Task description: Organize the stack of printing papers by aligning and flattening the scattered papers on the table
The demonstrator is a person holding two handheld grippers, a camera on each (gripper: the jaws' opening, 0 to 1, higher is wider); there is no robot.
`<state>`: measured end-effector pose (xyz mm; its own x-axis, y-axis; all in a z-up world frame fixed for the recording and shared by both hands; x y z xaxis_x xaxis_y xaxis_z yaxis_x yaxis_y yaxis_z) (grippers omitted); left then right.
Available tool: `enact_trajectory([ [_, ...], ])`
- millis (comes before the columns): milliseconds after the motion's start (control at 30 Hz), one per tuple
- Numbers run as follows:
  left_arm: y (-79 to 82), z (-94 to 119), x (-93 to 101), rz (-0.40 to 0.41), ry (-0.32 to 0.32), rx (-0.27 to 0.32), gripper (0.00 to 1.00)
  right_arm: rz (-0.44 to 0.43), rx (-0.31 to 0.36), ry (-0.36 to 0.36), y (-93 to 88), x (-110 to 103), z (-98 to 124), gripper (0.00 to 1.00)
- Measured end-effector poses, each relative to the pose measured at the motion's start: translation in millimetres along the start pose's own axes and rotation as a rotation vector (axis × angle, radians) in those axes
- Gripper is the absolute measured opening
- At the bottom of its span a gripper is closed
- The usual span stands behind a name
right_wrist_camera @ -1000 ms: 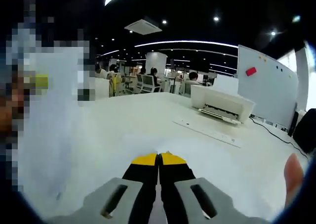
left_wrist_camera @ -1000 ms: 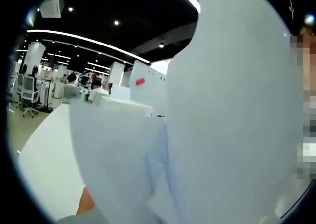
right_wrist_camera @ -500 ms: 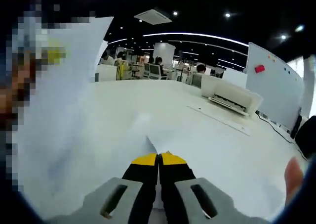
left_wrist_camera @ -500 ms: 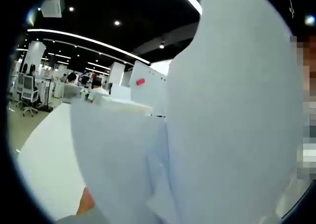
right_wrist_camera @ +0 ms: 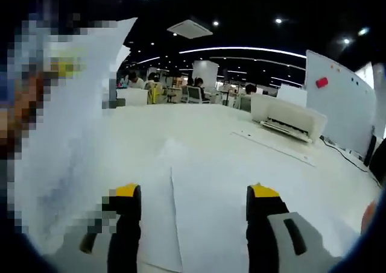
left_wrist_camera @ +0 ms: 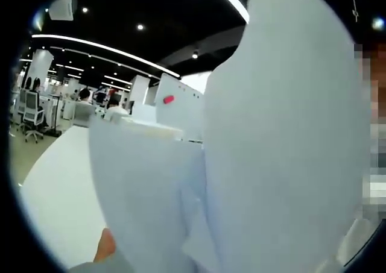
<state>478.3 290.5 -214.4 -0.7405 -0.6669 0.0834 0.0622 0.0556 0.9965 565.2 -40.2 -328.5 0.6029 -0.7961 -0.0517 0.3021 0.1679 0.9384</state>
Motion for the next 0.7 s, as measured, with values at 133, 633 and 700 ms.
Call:
enact_trajectory([
  [133, -0.4, 0, -2.9, -0.001, 0.001, 0.000, 0.06, -0.047, 0.019, -0.030, 0.4, 14, 2, 0.69],
  [633, -3.4, -2, -5.8, 0.008, -0.005, -0.004, 0.06, -0.101, 0.008, 0.040, -10.4, 17, -6, 0.33],
  [700, -4.0, -3, -6.3, 0.009, -0.005, -0.007, 0.06, -0.093, 0.013, 0.067, -10.0, 14, -6, 0.26],
])
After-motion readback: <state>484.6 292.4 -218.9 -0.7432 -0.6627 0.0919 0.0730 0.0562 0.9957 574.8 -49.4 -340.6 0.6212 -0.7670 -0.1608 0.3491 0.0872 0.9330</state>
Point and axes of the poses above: the point that each gripper's makers call its tool centre point, and the gripper's own axes: z roughly backward along the fingers, x roughly to its right, y roughly out of its top, the point moved 9 cm from there along z, roughly backward along the fingers, and after that the axes turned 9 degrees about -z, right-handed, at the moved point
